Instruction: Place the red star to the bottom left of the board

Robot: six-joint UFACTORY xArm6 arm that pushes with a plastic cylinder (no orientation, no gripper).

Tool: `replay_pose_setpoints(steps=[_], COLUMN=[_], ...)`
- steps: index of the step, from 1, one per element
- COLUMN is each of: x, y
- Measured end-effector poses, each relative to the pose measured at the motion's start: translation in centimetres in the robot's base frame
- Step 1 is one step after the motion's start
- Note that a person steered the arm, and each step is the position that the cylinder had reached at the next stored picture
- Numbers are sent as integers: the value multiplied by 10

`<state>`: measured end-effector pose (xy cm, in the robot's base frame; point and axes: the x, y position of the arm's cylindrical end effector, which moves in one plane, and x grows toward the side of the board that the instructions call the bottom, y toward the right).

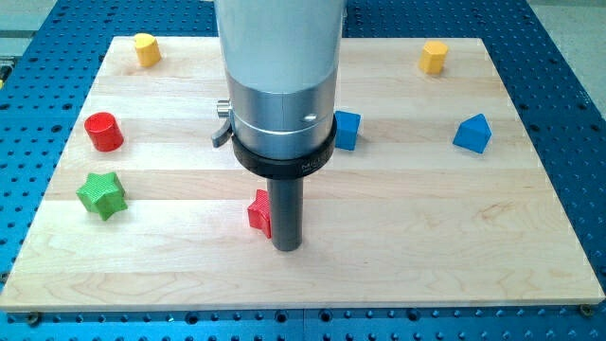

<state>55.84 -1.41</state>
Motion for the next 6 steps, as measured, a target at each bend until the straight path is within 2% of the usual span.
replay_pose_setpoints(steps=[1,2,4,5,6], x=[-27,-40,-2,20,21], y=[38,8,-151,-210,-157])
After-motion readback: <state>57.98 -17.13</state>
